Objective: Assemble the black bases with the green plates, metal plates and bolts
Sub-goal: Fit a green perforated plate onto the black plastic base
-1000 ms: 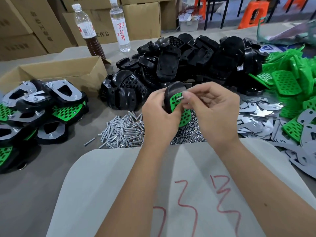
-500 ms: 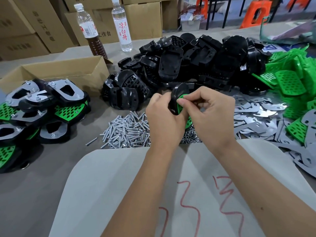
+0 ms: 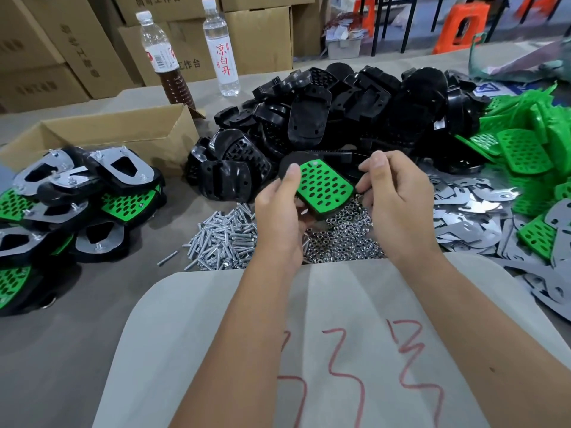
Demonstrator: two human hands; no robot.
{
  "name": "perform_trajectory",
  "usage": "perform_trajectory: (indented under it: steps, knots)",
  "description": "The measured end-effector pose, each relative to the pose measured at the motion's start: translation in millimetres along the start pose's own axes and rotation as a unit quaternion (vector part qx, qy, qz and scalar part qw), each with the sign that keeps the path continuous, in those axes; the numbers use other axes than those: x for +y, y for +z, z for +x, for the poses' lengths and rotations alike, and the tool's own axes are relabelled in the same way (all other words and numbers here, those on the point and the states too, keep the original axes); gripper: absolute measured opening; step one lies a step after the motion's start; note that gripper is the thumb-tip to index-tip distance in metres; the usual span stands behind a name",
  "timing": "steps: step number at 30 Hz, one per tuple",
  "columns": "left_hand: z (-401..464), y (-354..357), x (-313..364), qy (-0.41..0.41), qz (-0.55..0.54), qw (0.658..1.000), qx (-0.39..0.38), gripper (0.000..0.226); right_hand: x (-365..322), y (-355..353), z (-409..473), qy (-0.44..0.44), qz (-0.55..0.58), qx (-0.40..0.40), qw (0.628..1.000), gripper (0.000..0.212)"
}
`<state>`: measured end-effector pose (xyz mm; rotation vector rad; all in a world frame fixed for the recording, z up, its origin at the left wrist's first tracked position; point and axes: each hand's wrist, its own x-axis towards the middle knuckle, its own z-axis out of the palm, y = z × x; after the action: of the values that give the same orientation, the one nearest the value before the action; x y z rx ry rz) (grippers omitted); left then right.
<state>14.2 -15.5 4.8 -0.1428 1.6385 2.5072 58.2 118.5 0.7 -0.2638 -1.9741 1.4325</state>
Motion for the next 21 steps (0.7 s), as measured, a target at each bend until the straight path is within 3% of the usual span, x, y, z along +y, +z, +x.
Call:
perform_trajectory:
  steps: [3, 5, 8, 10, 13, 16, 18, 21]
  knots:
    - [4.9, -5.0, 4.9, 0.033, -0.060, 0.996, 0.053, 0.017, 1.4, -2.9, 0.4, -0.007, -0.019, -0.040, 0.999, 0.038]
    - [8.1, -10.6, 10.3, 0.063, -0.077, 0.992, 0.078, 0.015, 0.4, -2.8, -0.7, -0.043, -0.067, -0.116, 0.990, 0.038]
    - [13.5, -20.1, 17.0, 0.100, -0.101, 0.987, 0.072, 0.014, -4.9, 3.0, -7.3, -0.127, -0.159, -0.283, 0.937, 0.024]
    - [15.5, -23.6, 19.5, 0.106, -0.097, 0.988, 0.059, 0.014, -6.2, 8.5, -12.7, -0.156, -0.227, -0.334, 0.902, 0.018]
    - [15.8, -26.3, 20.0, 0.086, -0.088, 0.992, 0.025, 0.015, -3.2, 13.7, -16.3, -0.181, -0.226, -0.290, 0.912, 0.017]
    - [13.5, -27.7, 19.9, 0.044, -0.058, 0.996, -0.052, 0.018, -3.6, 10.9, -12.2, -0.175, -0.144, -0.122, 0.966, 0.016]
    - [11.6, -26.0, 16.9, 0.033, -0.016, 0.994, -0.107, 0.029, -5.3, 8.5, -9.3, -0.163, -0.114, -0.039, 0.979, 0.012]
    - [7.1, -19.6, 10.1, 0.032, 0.051, 0.988, -0.144, 0.031, -5.5, 8.2, -9.3, -0.129, -0.114, -0.006, 0.985, 0.014]
